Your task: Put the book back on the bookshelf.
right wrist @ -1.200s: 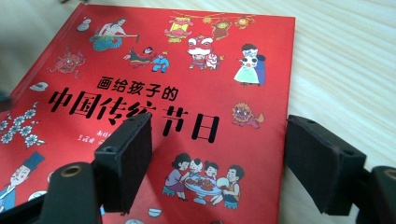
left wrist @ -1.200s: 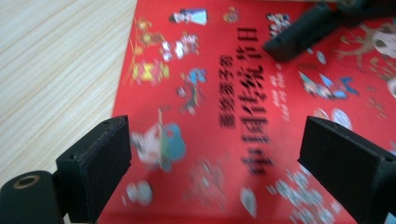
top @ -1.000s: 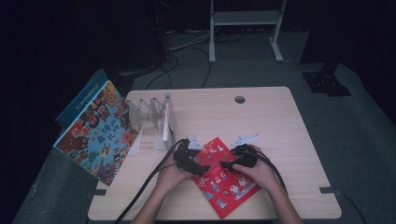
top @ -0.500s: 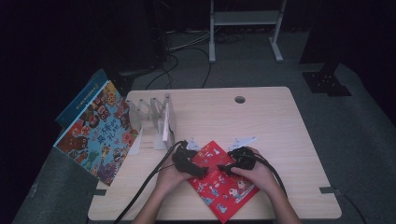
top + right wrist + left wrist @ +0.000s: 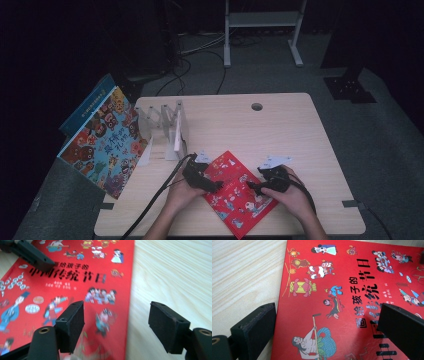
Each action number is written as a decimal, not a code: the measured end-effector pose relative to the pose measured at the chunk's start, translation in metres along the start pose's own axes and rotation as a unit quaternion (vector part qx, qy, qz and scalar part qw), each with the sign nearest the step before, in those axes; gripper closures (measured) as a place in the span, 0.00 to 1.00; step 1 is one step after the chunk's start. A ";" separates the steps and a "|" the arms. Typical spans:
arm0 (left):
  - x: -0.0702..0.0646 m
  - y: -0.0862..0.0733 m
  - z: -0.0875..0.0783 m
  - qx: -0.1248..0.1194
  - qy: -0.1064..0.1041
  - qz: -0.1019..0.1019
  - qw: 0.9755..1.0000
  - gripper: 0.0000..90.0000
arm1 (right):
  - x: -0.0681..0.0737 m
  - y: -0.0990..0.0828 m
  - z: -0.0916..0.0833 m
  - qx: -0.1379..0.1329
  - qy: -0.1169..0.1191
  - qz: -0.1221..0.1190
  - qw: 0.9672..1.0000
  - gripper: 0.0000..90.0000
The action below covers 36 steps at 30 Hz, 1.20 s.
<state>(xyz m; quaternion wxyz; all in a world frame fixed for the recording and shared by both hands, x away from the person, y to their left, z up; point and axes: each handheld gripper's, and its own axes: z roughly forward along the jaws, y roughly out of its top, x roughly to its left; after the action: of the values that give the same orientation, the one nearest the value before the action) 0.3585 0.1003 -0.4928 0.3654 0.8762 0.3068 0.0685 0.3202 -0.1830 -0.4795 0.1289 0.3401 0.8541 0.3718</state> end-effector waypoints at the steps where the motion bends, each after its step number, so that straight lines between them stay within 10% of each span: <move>1: 0.000 -0.001 0.000 -0.001 -0.001 0.004 1.000 0.01 | 0.000 -0.003 -0.004 -0.002 -0.003 0.004 1.000 0.31; 17: -0.001 -0.001 0.001 -0.001 -0.001 0.004 1.000 0.00 | 0.013 -0.058 -0.054 -0.001 -0.018 0.011 1.000 0.28; 36: -0.002 0.002 0.001 0.011 0.001 -0.005 1.000 0.00 | 0.024 -0.073 -0.049 0.024 0.005 0.004 1.000 0.15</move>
<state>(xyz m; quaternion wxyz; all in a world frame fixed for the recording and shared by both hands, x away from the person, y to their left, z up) 0.3582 0.0975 -0.4919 0.3553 0.8787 0.3124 0.0642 0.2438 -0.2292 -0.4971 0.1151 0.3444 0.8623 0.3529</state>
